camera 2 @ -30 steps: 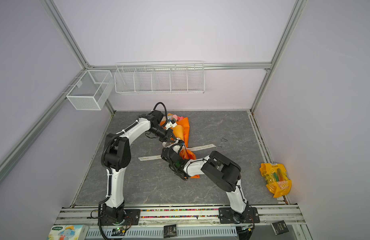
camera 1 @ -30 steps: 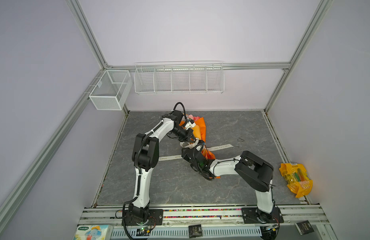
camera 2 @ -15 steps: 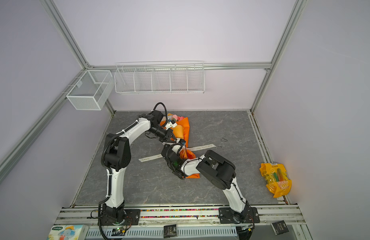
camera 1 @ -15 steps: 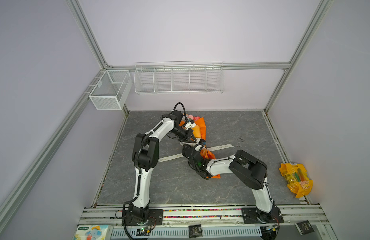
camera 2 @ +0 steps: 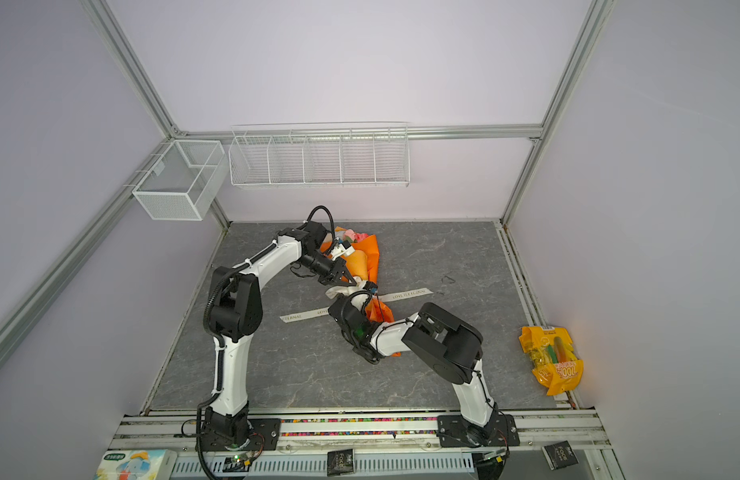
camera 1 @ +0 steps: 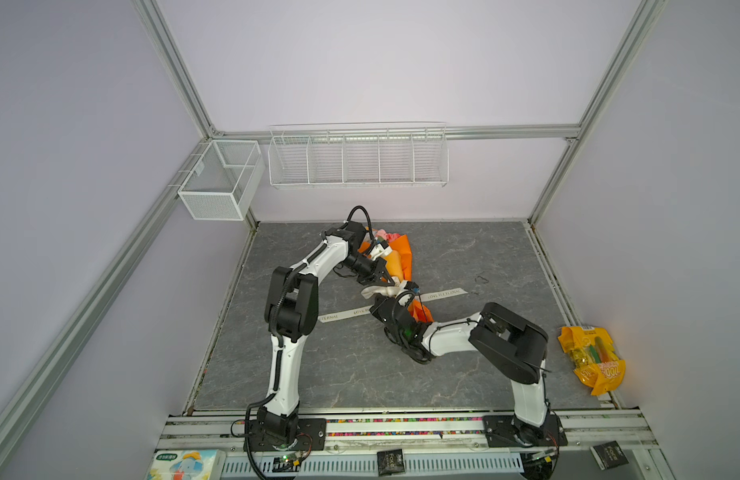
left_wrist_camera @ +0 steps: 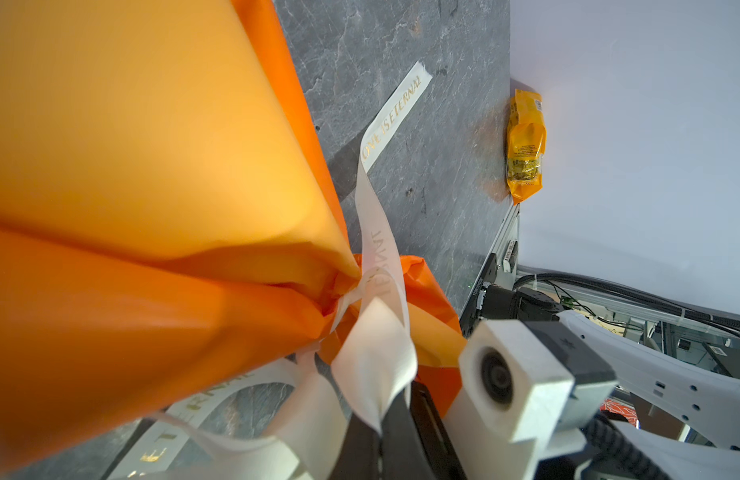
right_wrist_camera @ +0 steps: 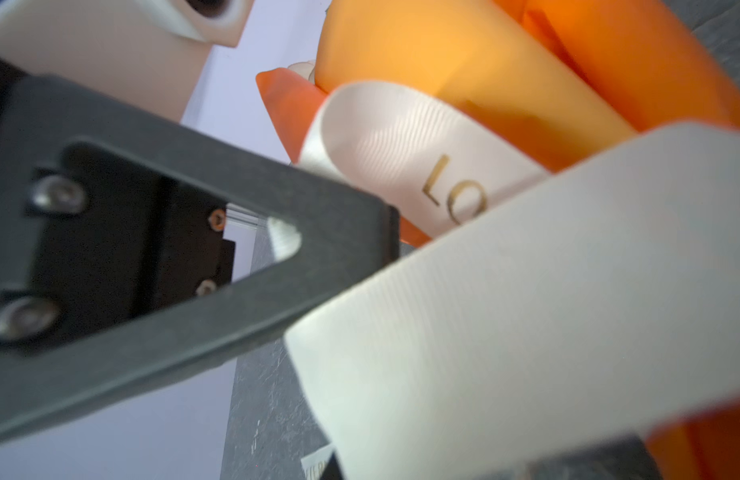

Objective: Tie the bouquet of fake flowers

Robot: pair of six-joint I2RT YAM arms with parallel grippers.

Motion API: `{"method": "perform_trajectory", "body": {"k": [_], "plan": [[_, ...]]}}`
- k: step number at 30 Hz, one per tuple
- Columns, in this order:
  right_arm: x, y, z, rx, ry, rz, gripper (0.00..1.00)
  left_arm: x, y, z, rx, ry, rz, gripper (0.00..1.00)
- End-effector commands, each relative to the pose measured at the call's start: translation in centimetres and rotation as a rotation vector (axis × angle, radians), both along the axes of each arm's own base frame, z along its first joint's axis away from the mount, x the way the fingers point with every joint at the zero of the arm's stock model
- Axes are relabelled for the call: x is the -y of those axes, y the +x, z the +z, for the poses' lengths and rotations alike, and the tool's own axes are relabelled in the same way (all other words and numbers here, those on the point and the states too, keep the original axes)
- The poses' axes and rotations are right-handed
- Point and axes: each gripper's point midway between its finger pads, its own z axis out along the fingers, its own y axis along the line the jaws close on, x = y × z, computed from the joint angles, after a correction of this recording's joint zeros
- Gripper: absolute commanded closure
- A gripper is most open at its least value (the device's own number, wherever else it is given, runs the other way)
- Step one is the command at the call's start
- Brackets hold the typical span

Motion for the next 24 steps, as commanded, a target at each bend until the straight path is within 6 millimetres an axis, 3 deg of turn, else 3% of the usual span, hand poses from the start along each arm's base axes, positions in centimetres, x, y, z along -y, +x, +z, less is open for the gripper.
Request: {"method": "perform_trajectory", "body": {"k": [1, 8, 15, 17, 19, 24], "plan": [[-0.2, -2.0, 1.4, -0.026, 0.012, 0.092, 0.93, 0.2, 0.1, 0.5, 0.008, -0.013, -0.015, 1.0], [-1.0, -3.9, 1.8, -0.062, -0.047, 0.237, 0.93, 0.1, -0.1, 0.1, -0.002, -0.011, -0.017, 1.0], [-0.5, -5.7, 0.7, -0.149, -0.093, 0.3, 0.79, 0.1, -0.2, 0.0, -0.006, -0.008, -0.02, 1.0], [0.2, -5.6, 0.8, -0.152, -0.114, 0.272, 0.66, 0.1, -0.2, 0.0, -0.005, -0.008, -0.02, 1.0], [0.5, -5.1, 0.8, -0.174, -0.122, 0.244, 0.6, 0.2, -0.3, 0.0, -0.006, -0.008, -0.022, 1.0], [-0.8, -3.3, 0.0, -0.206, -0.062, 0.194, 0.5, 0.4, -0.4, 0.0, -0.007, -0.011, -0.025, 1.0]]}}
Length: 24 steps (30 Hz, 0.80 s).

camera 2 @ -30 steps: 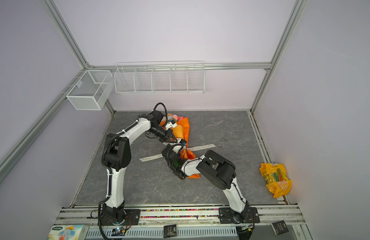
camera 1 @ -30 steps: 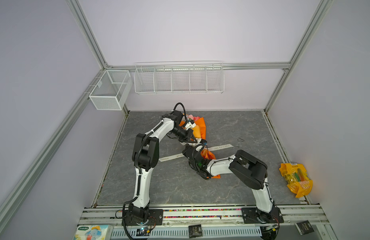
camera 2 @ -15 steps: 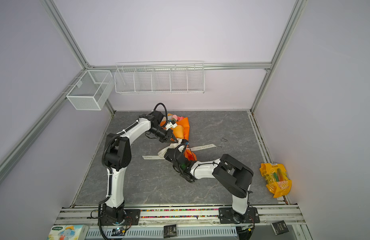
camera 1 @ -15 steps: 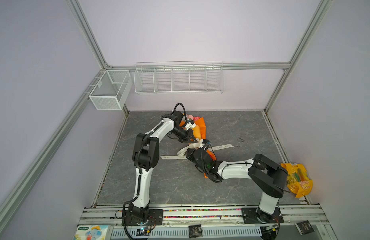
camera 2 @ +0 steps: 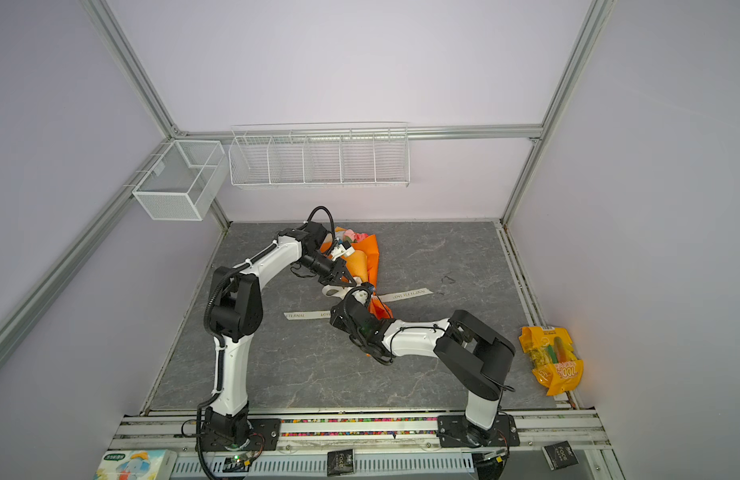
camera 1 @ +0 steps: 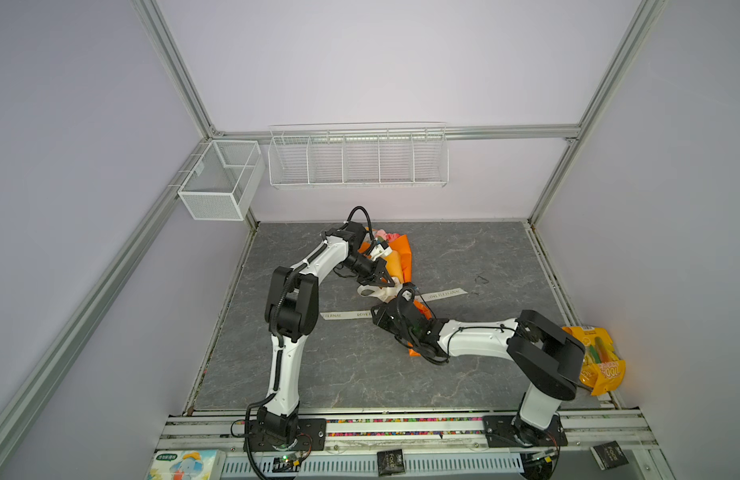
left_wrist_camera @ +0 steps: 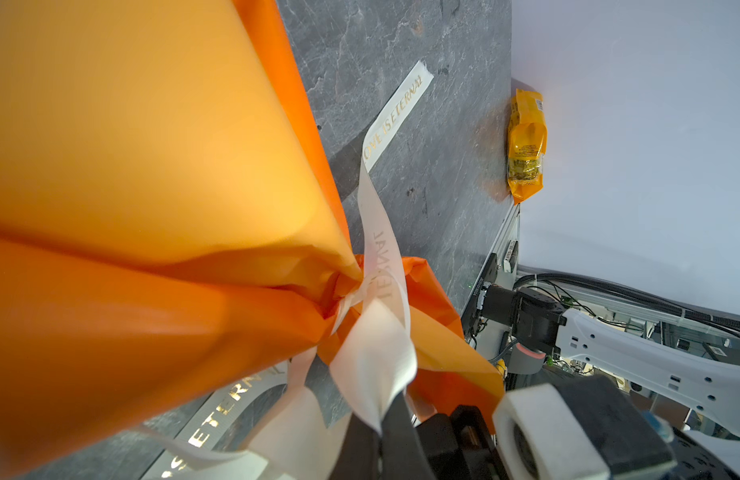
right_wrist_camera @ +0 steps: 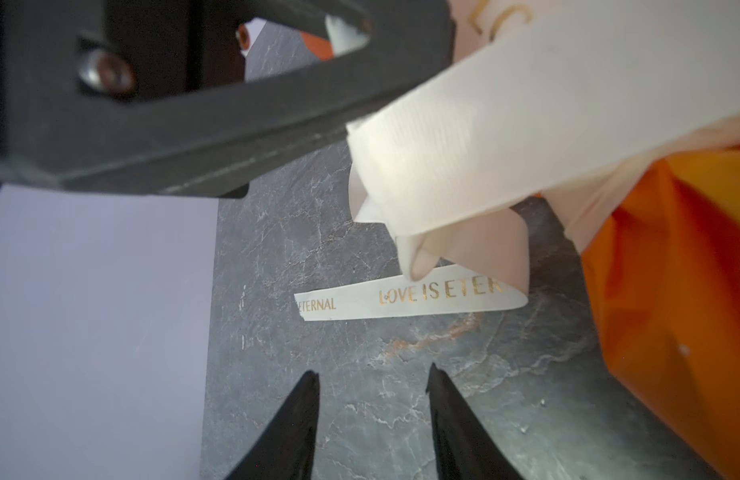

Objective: Tie the bouquet of fake flowers

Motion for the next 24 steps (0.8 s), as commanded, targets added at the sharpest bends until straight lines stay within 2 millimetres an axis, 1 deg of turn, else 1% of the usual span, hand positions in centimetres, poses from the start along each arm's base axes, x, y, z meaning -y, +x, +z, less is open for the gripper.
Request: {"method": "perform_trajectory", "body": {"k": [1, 2, 5, 8, 13, 20, 22, 24], "plan": [[-0.7, 1.4, -0.5, -0.034, 0.06, -0.064, 0.49, 0.4, -0.3, 0.1, -0.005, -0.012, -0.024, 1.0], [-0.8, 1.8, -0.6, -0.029, 0.077, -0.087, 0.48, 0.4, -0.3, 0.1, -0.006, -0.016, -0.025, 1.0], [-1.2, 3.2, 0.4, 0.009, 0.111, -0.135, 0.45, 0.4, -0.4, 0.1, -0.01, -0.015, -0.026, 1.0], [-1.2, 4.1, 0.1, 0.012, 0.105, -0.186, 0.43, 0.4, -0.4, 0.2, -0.008, -0.016, -0.028, 1.0], [-0.6, 5.4, -1.3, 0.009, 0.114, -0.29, 0.43, 0.4, -0.4, 0.2, -0.012, -0.017, -0.031, 1.0], [-0.6, 7.3, -1.1, 0.065, 0.123, -0.361, 0.43, 0.4, -0.6, 0.2, -0.016, -0.022, -0.035, 1.0], [-0.5, 7.5, -1.0, 0.077, 0.12, -0.374, 0.43, 0.3, -0.5, 0.3, -0.015, -0.02, -0.032, 1.0], [-0.1, 7.5, -1.6, 0.059, 0.107, -0.399, 0.43, 0.3, -0.4, 0.3, -0.011, -0.019, -0.032, 1.0]]}}
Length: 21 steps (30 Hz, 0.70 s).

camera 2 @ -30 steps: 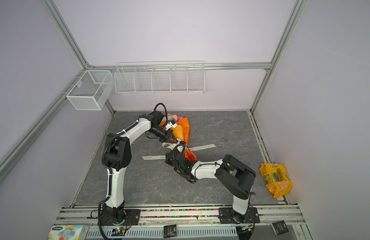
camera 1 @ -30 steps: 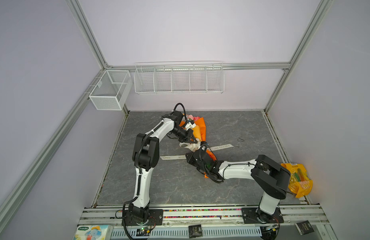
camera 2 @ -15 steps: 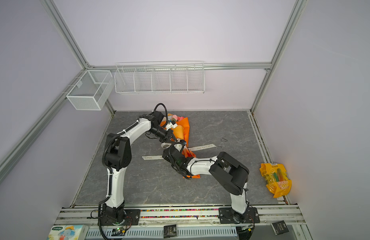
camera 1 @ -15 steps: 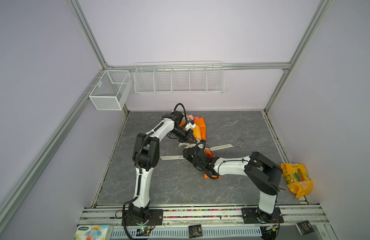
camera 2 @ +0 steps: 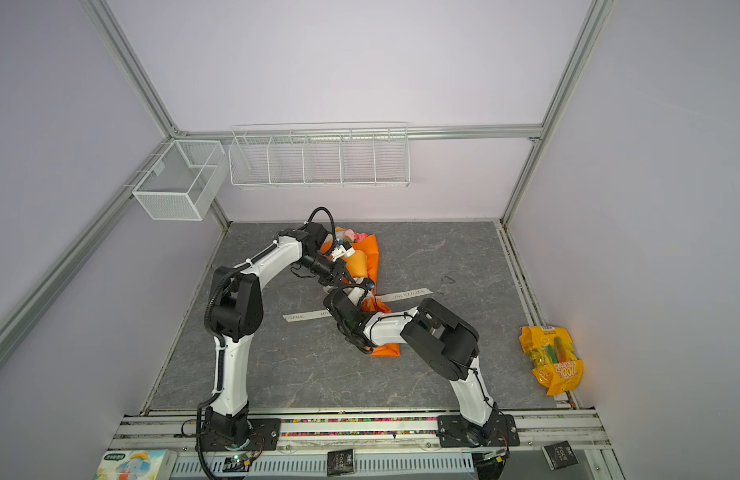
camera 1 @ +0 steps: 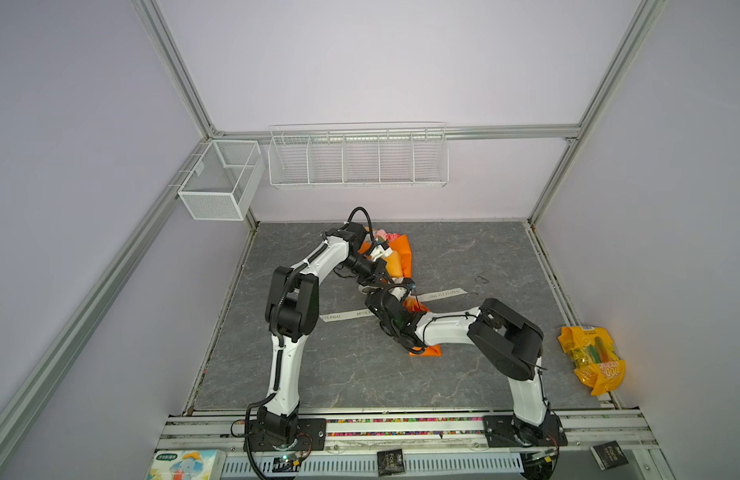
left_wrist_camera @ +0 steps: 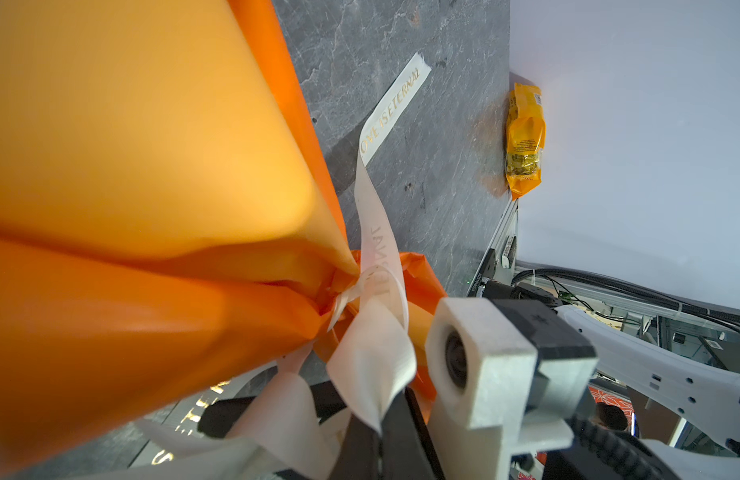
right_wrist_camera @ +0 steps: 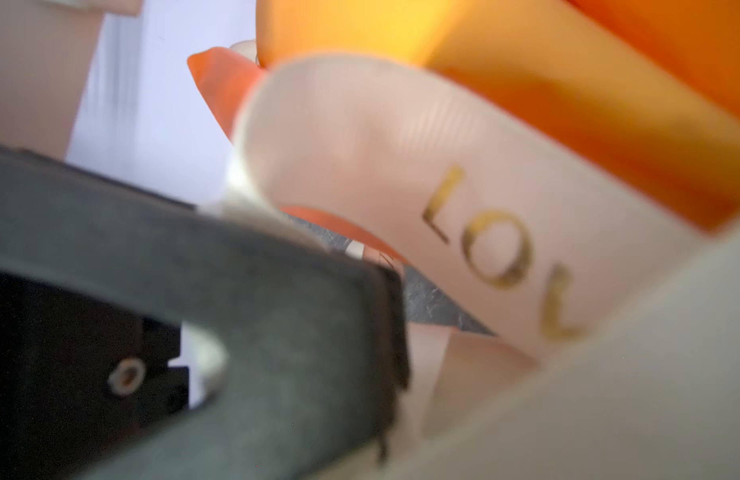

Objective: Tie the bouquet of fake flowers

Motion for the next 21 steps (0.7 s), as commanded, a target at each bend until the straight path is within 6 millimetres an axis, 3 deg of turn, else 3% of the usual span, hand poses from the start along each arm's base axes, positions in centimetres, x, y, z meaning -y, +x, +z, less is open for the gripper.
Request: {"method": "perform_trajectory", "body": {"k": [1, 4, 8, 14, 21], "plan": [[0.6, 1.1, 0.2, 0.004, 0.04, -0.085, 0.43, 0.3, -0.1, 0.5, -0.004, -0.021, -0.021, 1.0], [0.7, 1.4, -0.2, -0.008, 0.069, -0.088, 0.46, 0.3, -0.2, 0.4, -0.009, -0.021, -0.023, 1.0], [0.4, 1.8, -0.8, -0.018, 0.11, -0.074, 0.67, 0.3, -0.2, 0.4, -0.008, -0.022, -0.022, 1.0], [0.4, 1.3, 1.2, 0.021, 0.069, -0.007, 0.92, 0.2, -0.3, 0.3, -0.01, -0.02, -0.026, 1.0], [-0.2, -2.7, 2.9, -0.066, -0.025, 0.23, 0.93, 0.3, -0.1, 0.5, 0.002, -0.019, -0.023, 1.0]]}}
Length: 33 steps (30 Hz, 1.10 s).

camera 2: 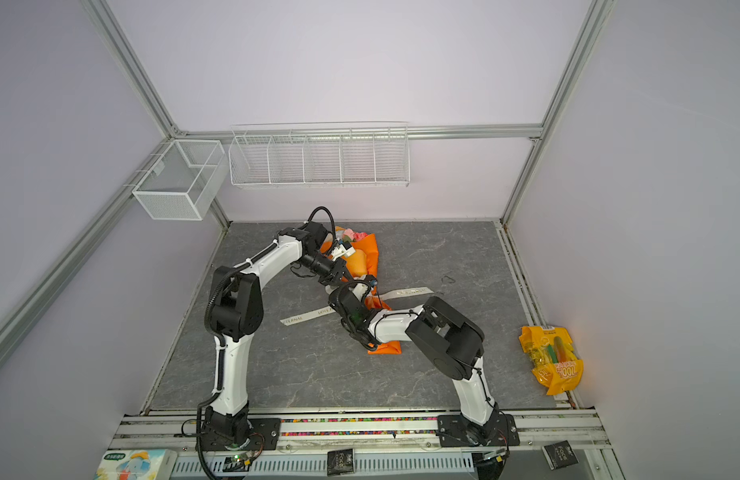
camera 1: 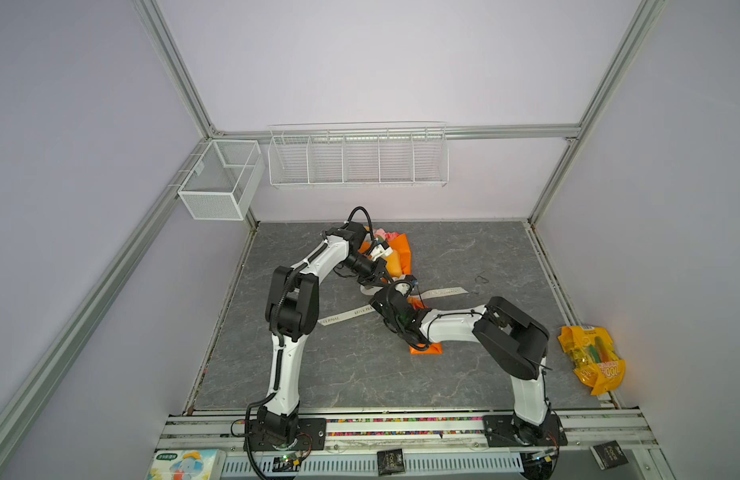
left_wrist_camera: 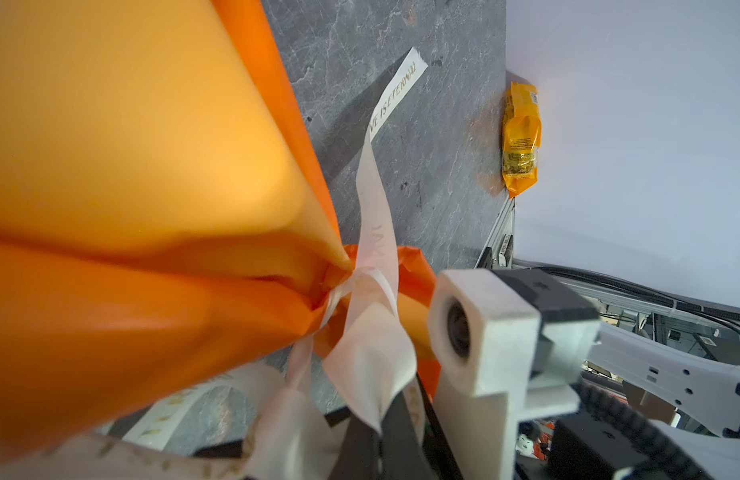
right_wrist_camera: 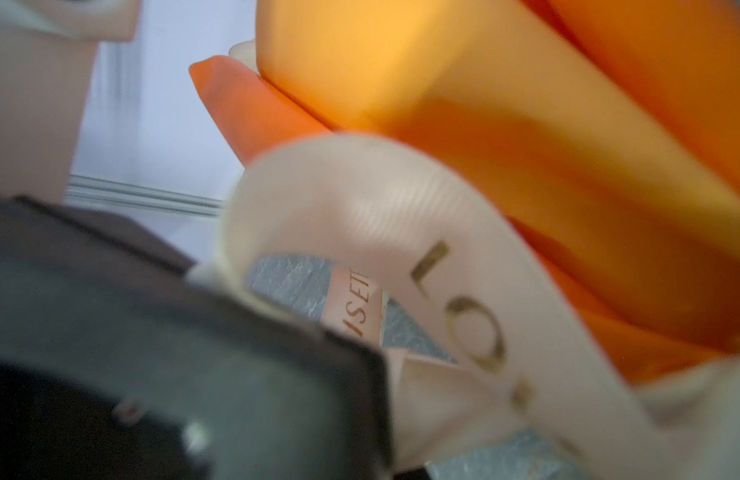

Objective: Tie the bouquet of fake flowers

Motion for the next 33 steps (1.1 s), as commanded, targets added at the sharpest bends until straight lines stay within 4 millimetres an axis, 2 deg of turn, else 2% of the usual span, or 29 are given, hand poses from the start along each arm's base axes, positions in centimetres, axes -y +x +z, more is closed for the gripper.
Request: {"method": "perform_trajectory", "body": {"k": [1, 3, 5, 9, 16, 21, 29, 33], "plan": [[-0.4, -2.9, 1.9, -0.053, -0.048, 0.17, 0.93, 0.1, -0.1, 0.2, 0.006, -0.008, -0.02, 1.0], [-0.1, -4.3, 2.1, -0.079, -0.087, 0.246, 0.93, 0.0, -0.1, 0.2, 0.012, -0.002, -0.019, 1.0], [1.1, -5.6, 1.6, -0.14, -0.139, 0.277, 0.93, 0.0, -0.1, 0.2, 0.015, -0.001, -0.019, 1.0], [2.0, -6.9, 1.5, -0.196, -0.191, 0.376, 0.91, -0.1, -0.2, 0.0, 0.017, 0.007, -0.012, 1.0], [2.6, -7.5, 1.5, -0.225, -0.214, 0.412, 0.9, 0.0, -0.8, -0.5, 0.008, 0.014, -0.01, 1.0], [3.4, -7.8, 3.0, -0.216, -0.235, 0.416, 0.92, 0.0, -1.1, -0.7, 0.007, 0.021, -0.01, 1.0], [7.1, -10.5, 3.6, -0.343, -0.356, 0.43, 0.93, -0.4, -1.1, -0.5, 0.052, 0.024, 0.02, 1.0], [8.7, -11.2, 4.3, -0.372, -0.415, 0.431, 0.92, -0.6, -1.0, -0.6, 0.081, 0.029, 0.041, 1.0]]}}
